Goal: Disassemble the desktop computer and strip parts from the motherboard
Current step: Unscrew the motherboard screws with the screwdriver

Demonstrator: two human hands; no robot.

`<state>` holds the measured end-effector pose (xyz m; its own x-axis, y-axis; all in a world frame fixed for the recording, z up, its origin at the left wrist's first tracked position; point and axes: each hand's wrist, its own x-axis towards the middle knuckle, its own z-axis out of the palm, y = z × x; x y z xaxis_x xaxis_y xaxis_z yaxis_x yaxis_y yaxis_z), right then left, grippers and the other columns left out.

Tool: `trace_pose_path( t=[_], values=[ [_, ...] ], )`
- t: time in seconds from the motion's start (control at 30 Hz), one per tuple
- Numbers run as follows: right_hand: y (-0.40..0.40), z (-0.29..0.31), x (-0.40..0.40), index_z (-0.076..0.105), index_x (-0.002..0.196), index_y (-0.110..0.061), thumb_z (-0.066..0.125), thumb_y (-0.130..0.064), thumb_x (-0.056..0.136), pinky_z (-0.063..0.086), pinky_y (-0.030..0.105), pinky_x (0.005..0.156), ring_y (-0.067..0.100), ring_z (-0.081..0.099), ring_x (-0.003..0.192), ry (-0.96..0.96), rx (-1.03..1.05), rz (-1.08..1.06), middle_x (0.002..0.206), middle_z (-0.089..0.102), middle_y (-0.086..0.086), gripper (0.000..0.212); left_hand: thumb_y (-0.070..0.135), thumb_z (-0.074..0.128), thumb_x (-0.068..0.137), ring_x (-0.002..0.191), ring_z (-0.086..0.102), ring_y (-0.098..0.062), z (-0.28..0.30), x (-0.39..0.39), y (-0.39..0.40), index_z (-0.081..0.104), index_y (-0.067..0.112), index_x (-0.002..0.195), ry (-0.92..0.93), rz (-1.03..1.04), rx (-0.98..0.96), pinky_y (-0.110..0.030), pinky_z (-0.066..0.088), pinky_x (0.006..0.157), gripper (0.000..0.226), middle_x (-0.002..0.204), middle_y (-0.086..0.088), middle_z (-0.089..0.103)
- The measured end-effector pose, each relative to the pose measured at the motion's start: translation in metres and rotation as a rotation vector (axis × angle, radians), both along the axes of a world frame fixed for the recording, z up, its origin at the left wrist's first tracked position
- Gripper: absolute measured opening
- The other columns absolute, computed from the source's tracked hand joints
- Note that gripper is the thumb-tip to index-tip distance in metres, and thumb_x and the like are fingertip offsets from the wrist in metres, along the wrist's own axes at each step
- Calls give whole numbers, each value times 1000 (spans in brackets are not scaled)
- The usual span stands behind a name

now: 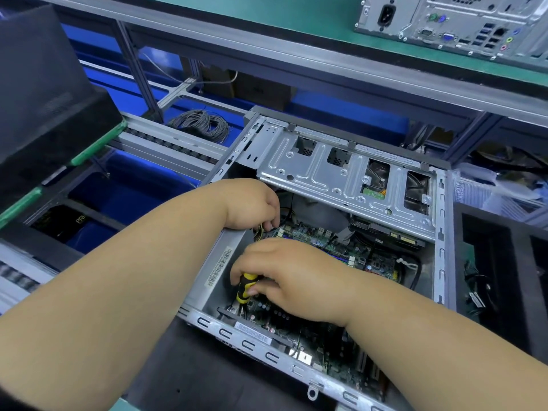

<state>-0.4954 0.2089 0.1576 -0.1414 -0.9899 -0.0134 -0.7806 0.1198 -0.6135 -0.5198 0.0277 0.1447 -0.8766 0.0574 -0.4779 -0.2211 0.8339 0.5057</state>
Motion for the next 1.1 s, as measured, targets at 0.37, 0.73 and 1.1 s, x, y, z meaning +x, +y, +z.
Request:
trace_pose_path(
  t=[0.37, 0.73, 1.1],
  values=[
    [1, -4, 2, 66, 118, -16, 60, -31, 97, 43, 32, 91, 13, 51, 98, -60, 88, -69, 107, 52, -3, 27, 17, 45, 84, 75, 65, -3, 1, 0, 1, 72, 30, 83, -1, 7, 11, -29, 53, 79, 30, 77, 18, 72],
    [-2, -7, 3, 73, 97, -29, 81, -14, 79, 55, 38, 77, 15, 62, 75, -488, 46, -315, 87, 70, -2, 24, 16, 45, 85, 74, 66, -2, 2, 0, 0, 71, 31, 83, 1, -10, -2, -32, 55, 81, 30, 77, 17, 72],
    [-3, -7, 3, 64, 95, -25, 82, -21, 79, 50, 25, 63, 6, 57, 66, -610, 63, -348, 95, 71, -3, 24, 19, 47, 84, 77, 64, 0, 3, 0, 1, 71, 33, 82, 8, -9, -36, -29, 53, 80, 28, 79, 19, 71]
  ],
)
